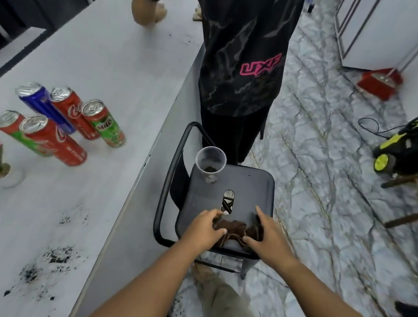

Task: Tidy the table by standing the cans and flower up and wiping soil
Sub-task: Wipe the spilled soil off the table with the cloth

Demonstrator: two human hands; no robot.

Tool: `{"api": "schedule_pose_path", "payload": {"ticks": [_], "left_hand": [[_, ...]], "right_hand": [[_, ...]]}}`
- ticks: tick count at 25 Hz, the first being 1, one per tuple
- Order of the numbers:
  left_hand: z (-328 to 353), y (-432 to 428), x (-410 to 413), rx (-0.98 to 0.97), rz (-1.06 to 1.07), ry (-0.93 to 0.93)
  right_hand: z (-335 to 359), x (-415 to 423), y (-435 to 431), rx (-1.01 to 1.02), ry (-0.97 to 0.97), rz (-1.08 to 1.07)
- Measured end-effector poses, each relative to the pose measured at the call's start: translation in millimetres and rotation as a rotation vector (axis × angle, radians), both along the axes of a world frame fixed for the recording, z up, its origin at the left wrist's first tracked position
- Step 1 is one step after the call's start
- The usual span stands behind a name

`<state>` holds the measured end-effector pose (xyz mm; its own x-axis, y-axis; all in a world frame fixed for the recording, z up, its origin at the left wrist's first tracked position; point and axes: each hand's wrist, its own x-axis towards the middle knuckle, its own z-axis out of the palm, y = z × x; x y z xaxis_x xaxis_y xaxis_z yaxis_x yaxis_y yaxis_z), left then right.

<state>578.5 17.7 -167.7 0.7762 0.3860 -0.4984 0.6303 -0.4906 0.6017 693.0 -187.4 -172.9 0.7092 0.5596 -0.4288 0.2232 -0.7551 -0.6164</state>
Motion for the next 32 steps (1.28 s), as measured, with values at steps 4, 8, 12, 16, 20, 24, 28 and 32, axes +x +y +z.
{"api": "schedule_pose_path", "payload": {"ticks": [4,8,12,16,20,24,28,32], "left_hand": [[-15.4,-11.3,3.0,-0.01,-0.048,-0.012],[-8.0,-16.6,0.6,0.018,0.014,-0.004],[25.2,-20.0,-11.1,-0.095,0.212,-0.107],[69.3,-23.5,-35.3,-0.185,0.359,-0.266],[111.7,-24.1,-76.4,-0.365,0.579,-0.412],[137.8,-21.4,-139.7,-0.479,0.763,-0.502],[151.2,-19.8,-217.8,-0.488,0.963,-0.604],[159.0,-19.7,-290.4,-0.426,1.168,-0.671]], "right_hand": [[-23.8,-2.6,0.3,-0.041,-0.111,0.074],[-20.4,-6.2,7.0,0.077,-0.045,0.02],[17.4,-10.3,1.8,0.321,0.218,-0.171],[73.1,-17.6,9.6,0.477,0.318,-0.165],[119.7,-31.3,31.5,0.58,0.4,-0.087],[144.1,-61.1,61.8,0.576,0.463,0.057],[155.9,-117.4,103.6,0.536,0.557,0.232],[163.6,-176.2,143.6,0.468,0.625,0.422]]}}
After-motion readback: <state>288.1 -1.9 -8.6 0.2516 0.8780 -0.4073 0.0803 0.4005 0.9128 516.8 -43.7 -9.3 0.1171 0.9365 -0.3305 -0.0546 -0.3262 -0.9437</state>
